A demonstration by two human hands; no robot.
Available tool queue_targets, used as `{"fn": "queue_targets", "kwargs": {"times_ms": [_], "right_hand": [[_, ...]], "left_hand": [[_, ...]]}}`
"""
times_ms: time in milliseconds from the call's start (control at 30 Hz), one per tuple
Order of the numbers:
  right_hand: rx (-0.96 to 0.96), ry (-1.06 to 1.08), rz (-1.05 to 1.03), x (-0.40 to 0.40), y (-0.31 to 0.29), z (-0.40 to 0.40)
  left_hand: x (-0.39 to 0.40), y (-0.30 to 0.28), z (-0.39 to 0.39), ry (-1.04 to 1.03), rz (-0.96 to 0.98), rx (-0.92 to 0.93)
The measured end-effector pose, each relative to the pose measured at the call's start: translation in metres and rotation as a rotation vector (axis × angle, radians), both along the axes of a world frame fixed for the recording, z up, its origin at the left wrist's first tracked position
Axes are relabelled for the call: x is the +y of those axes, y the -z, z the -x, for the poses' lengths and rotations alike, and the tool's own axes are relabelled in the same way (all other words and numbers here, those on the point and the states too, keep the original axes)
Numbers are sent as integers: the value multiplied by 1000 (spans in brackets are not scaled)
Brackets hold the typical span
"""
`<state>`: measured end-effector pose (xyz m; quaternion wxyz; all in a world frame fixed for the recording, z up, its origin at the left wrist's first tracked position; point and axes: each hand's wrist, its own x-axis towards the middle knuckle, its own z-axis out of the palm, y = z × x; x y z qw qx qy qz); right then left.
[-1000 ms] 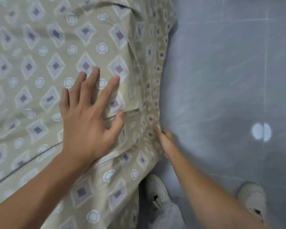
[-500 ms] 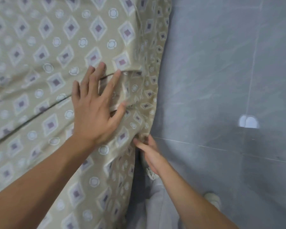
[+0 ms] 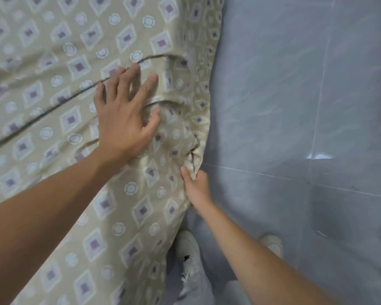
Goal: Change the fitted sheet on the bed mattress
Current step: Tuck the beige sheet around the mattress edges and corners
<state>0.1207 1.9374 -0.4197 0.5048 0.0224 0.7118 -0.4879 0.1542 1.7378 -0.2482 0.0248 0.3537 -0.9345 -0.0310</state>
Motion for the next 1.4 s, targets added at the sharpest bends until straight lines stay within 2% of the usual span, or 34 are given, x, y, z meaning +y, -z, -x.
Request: {"fn": "queue_targets", "kwargs": {"times_ms": [133, 267, 400, 500, 567, 700, 800, 900, 1067, 1200, 1267, 1400], "right_hand": [[111, -7, -58, -9, 23, -21], [214, -101, -189, -12, 70, -42], [240, -93, -232, 0, 115, -52], [296, -174, -388, -1, 130, -46], [170, -114, -426, 3, 126, -45], [-252, 78, -254, 44, 104, -63], [-444, 16, -254, 82, 98, -90], [-519, -73, -219, 102, 71, -112], [-473, -127, -113, 107, 35, -143], [-272, -71, -156, 92, 35, -160], [-143, -151, -174, 91, 50, -169], [50, -304, -414, 101, 77, -161]], "left_hand": [[31, -19, -21, 61, -17, -105], [56, -29, -48, 82, -21, -99], [69, -9, -74, 121, -15, -121], [74, 6, -83, 164, 13, -33], [74, 9, -84, 150, -4, 41], [79, 6, -85, 113, -25, 91], [82, 5, -87, 93, -8, 72], [90, 0, -91, 70, -13, 49], [95, 3, -93, 72, 0, 35], [97, 5, -96, 79, 19, 47], [97, 6, -96, 82, 19, 63], [96, 9, -99, 88, 33, 76]]}}
